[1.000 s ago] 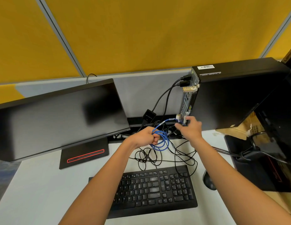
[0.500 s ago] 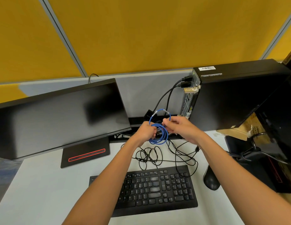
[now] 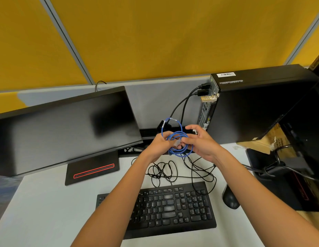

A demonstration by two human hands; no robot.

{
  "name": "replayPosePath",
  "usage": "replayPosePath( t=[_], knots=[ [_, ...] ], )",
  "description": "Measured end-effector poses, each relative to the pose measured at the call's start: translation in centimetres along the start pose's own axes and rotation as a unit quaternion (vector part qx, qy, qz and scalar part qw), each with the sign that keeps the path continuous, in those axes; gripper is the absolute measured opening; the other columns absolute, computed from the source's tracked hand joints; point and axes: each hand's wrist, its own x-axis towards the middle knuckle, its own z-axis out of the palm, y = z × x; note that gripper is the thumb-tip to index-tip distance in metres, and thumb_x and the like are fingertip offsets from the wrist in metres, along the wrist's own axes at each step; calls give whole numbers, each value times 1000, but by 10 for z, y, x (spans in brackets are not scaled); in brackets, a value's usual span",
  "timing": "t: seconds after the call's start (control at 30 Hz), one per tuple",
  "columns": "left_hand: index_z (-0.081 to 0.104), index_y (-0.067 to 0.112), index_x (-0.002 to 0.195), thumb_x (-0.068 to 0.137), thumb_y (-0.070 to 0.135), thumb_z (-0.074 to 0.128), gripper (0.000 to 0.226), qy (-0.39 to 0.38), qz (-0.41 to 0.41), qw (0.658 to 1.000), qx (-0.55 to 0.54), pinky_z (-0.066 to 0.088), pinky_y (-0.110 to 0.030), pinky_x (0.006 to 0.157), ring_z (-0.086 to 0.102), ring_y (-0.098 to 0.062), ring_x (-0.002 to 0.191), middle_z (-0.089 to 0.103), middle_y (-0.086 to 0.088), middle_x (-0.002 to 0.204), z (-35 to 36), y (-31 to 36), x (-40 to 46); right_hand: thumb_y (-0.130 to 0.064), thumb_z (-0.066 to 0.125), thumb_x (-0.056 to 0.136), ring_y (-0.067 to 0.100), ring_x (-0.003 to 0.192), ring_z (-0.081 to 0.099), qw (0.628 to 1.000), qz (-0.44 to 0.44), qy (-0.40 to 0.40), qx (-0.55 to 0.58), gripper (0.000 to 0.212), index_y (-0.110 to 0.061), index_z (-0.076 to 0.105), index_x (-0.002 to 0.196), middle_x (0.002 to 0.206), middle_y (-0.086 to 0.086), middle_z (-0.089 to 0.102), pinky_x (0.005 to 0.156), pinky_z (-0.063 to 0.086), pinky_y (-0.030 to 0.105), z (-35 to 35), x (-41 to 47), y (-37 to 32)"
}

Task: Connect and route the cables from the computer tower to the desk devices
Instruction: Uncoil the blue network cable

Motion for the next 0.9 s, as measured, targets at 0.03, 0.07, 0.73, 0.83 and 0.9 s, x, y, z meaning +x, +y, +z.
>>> replayPosePath(
  t=[0.03, 0.07, 0.73, 0.83, 0.9],
  knots=[
    [62, 8, 109, 87, 16, 69, 24, 2, -1, 1000, -13, 51, -37, 78, 63, -22, 81, 66, -12, 90, -2, -2, 1, 8, 63, 86, 20, 78, 67, 1000, -14, -4, -17, 44, -16, 47, 120, 113, 17, 63, 72, 56, 30, 1, -2, 1],
    [62, 7, 108, 87, 14, 68, 22, 10, -2, 1000, -26, 51, -35, 75, 63, -21, 77, 65, -11, 87, -2, -3, 1, 7, 64, 85, 19, 80, 66, 996, -46, -1, -71, 46, -21, 47, 118, 114, 11, 59, 71, 54, 28, 2, -4, 2],
    [55, 15, 108, 94, 5, 49, 18, 213, 127, 894, 373, 50, -38, 71, 59, -21, 80, 63, -1, 94, -36, -71, 3, -11, 42, 102, 2, 60, 50, 923, -148, 325, 145, 23, -14, 55, 84, 82, 2, 61, 56, 44, 13, -48, -5, -3],
    [53, 14, 122, 96, 6, 47, 28, 207, 142, 855, 453, 49, -39, 77, 59, -26, 90, 60, -5, 107, -45, -88, 4, -13, 41, 101, 0, 54, 47, 880, -180, 389, 205, 24, -21, 54, 83, 66, -9, 58, 61, 40, 16, -80, -9, -19],
    [50, 16, 124, 94, 3, 47, 32, 189, 140, 832, 502, 48, -39, 75, 57, -26, 90, 58, -5, 108, -47, -88, 10, -15, 40, 101, 1, 56, 49, 867, -178, 416, 208, 24, -23, 53, 83, 53, -12, 53, 66, 42, 20, -88, -8, -19]
  ],
)
